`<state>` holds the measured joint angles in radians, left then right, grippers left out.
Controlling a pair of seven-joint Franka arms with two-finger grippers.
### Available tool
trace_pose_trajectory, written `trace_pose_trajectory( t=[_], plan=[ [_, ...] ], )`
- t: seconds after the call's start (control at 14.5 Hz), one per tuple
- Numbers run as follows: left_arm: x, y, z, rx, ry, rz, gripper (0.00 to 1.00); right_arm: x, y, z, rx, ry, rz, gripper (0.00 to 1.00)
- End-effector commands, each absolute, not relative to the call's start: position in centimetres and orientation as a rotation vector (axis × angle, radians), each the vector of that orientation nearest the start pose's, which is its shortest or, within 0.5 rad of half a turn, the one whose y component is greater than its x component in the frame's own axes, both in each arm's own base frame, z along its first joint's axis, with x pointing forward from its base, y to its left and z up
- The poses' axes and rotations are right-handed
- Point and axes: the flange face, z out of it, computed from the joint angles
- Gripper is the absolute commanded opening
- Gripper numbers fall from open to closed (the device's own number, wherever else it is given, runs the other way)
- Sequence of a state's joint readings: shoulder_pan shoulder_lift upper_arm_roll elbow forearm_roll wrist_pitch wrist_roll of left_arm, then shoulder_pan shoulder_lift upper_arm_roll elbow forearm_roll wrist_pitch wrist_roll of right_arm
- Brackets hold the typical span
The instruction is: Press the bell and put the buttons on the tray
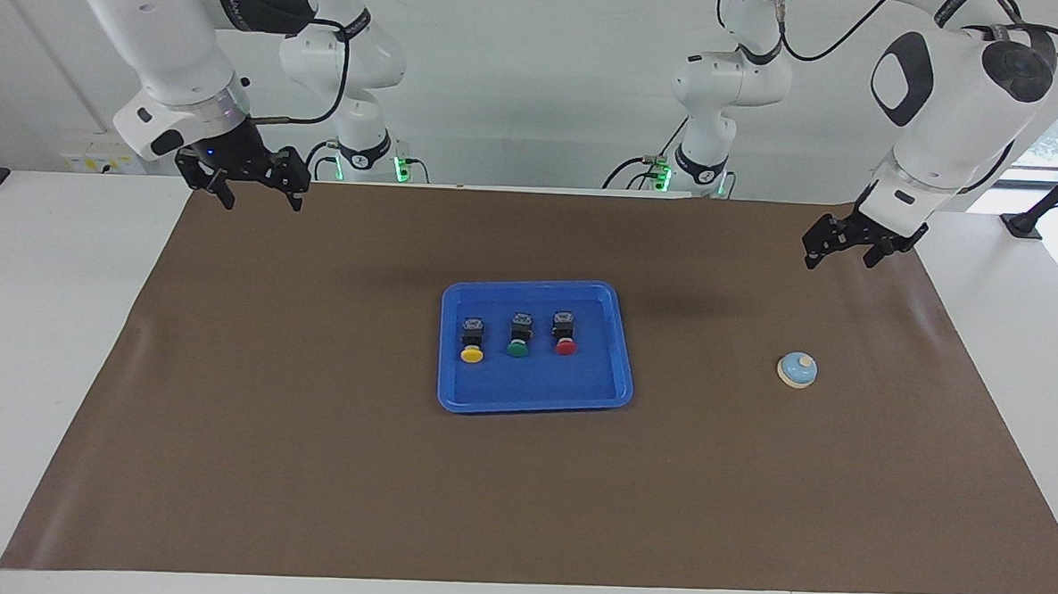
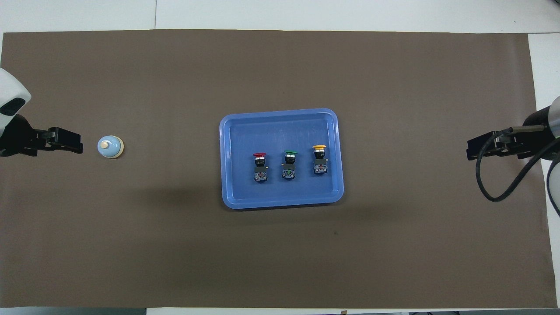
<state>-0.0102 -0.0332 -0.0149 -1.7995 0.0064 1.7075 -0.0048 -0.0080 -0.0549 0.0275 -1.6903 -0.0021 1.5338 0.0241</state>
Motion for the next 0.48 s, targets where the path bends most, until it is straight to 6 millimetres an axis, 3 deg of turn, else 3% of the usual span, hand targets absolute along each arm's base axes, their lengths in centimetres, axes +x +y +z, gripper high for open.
trace_pose_trajectory(
  t=[0.0, 0.41],
  plan=[
    [54.19, -1.54, 54.81, -3.133, 0.047, 0.113, 1.00, 52.74, 0.89, 59.74, -3.124, 0.000, 0.171, 1.00],
    [54.47, -1.40, 55.10, -3.136, 0.042, 0.087, 1.00, 52.74, 0.89, 59.74, -3.124, 0.000, 0.171, 1.00]
  ],
)
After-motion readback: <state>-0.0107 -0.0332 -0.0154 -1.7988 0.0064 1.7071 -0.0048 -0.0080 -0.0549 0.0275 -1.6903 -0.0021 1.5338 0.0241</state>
